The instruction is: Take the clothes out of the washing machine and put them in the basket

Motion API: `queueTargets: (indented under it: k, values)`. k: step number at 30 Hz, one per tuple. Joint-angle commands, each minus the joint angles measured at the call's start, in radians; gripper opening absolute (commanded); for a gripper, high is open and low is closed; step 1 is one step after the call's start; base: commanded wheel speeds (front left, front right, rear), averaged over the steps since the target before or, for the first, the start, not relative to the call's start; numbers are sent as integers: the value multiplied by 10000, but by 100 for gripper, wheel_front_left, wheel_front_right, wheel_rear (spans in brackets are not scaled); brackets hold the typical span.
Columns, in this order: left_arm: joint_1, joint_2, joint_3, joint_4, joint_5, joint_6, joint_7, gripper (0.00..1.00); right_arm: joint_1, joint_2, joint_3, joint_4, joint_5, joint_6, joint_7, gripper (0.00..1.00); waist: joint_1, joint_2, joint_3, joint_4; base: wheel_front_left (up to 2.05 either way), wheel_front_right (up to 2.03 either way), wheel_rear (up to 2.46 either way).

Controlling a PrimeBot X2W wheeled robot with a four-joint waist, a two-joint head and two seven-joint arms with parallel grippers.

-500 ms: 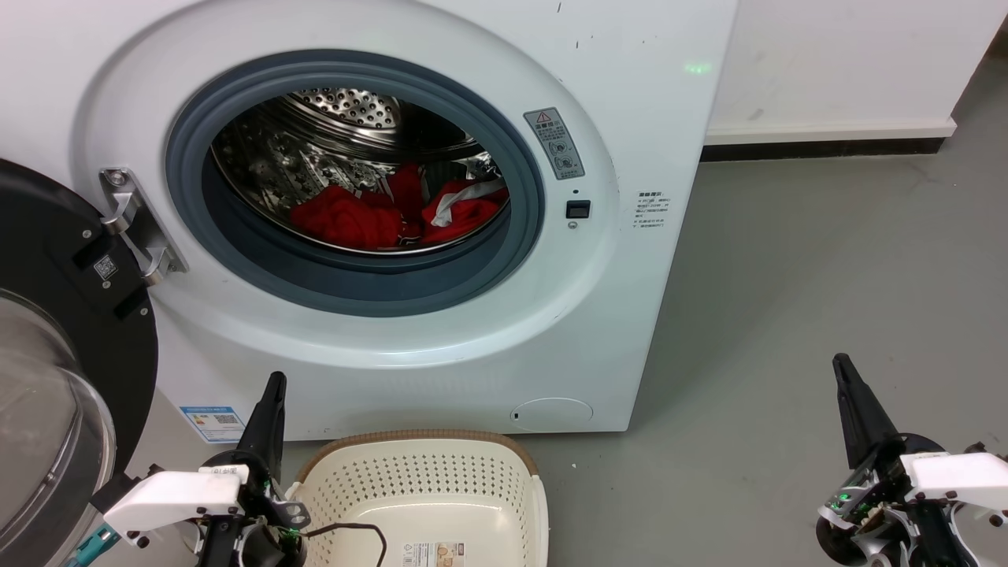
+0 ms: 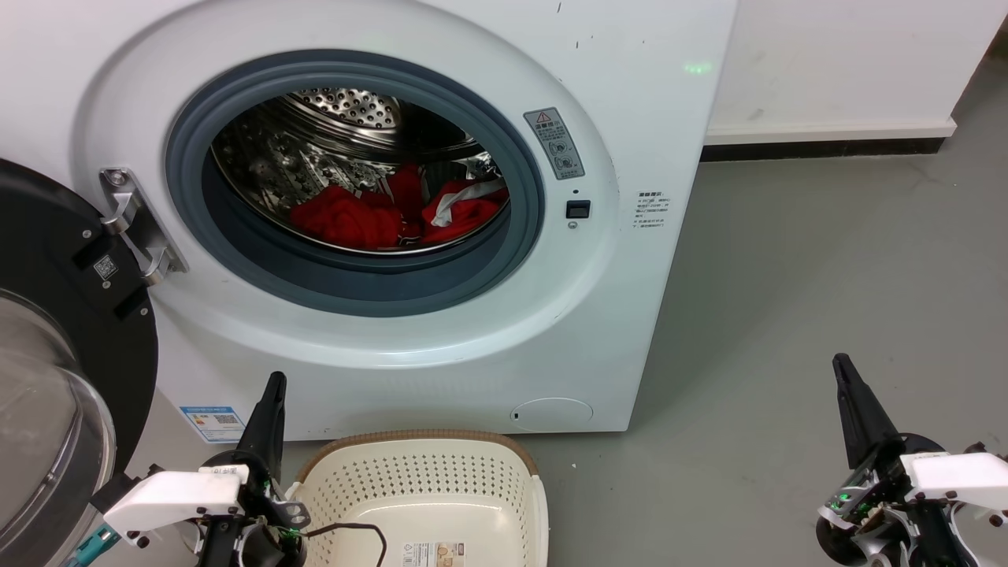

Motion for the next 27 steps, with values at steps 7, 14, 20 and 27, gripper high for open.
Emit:
queueTargets:
  k: [7,14,20,27]
  values:
    - [-56,-21,27,-10,-18,-43,39,0,-140,37,1,14,-47,-3,-1,0,0,0,0,0,0,0,0]
    - [-56,-21,27,-10,-18,-42,39,0,-140,37,2,14,-46,-3,-1,0,0,0,0,0,0,0,0]
    - [-56,-21,27,-10,-18,-44,39,0,-140,37,3,14,-46,-3,0,0,0,0,0,0,0,0,0]
    - [97,-9,-145,63,28,8,-144,100,175,4,92,20,-46,0,-140,100,0,0,1,4,0,0,0]
